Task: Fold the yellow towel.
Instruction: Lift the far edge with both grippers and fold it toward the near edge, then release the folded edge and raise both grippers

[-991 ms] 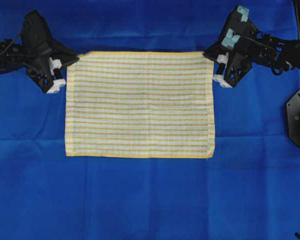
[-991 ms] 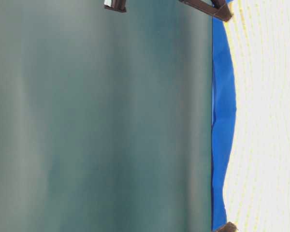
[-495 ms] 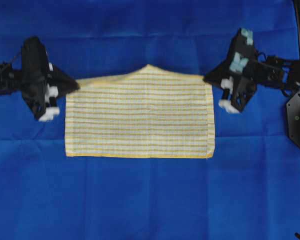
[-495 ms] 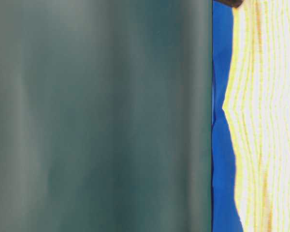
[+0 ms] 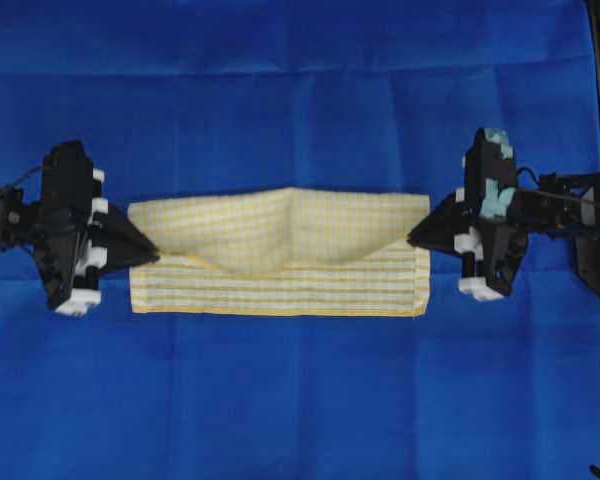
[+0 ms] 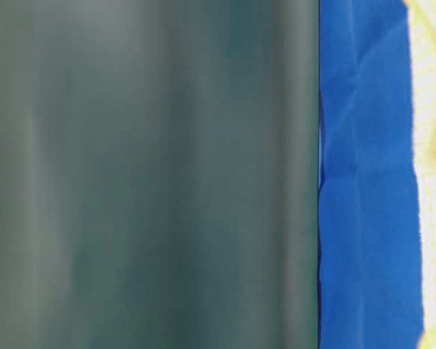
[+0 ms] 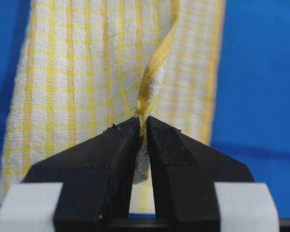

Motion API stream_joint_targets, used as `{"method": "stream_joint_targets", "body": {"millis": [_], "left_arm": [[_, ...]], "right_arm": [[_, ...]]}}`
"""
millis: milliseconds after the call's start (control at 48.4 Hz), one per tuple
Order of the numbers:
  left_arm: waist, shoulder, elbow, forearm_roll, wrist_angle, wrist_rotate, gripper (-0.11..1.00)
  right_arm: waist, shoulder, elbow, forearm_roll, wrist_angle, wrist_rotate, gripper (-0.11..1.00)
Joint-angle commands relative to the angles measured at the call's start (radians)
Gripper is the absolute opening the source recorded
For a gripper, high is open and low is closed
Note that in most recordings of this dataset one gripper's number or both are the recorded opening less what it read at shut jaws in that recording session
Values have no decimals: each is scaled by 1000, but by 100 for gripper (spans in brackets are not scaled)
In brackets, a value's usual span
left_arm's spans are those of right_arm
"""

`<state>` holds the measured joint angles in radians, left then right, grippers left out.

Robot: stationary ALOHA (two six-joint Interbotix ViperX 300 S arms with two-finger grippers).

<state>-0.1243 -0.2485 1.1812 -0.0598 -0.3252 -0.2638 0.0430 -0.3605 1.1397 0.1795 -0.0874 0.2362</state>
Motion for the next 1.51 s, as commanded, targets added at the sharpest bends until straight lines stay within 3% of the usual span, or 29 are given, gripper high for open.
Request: {"method": "stream_joint_targets", "body": {"millis": [0, 702, 1218, 1280, 1363, 1486], "left_arm": [[-34, -12, -6, -2, -5, -28, 5], [-94, -5, -9, -2, 37, -52, 5], [-94, 23, -21, -2, 63, -52, 6], [-89, 23, -25, -2, 64, -52, 15], [-87, 21, -26, -2, 71, -52, 38], [-80, 0, -29, -2, 104, -44, 73]], "right_arm": [[26, -8, -17, 3, -5, 11, 4], [141, 44, -40, 32, 0, 20, 4], [147, 117, -74, 32, 55, 20, 4], [149, 120, -80, 32, 55, 21, 4], [155, 118, -84, 32, 54, 20, 8], [160, 95, -95, 29, 60, 12, 44]]}}
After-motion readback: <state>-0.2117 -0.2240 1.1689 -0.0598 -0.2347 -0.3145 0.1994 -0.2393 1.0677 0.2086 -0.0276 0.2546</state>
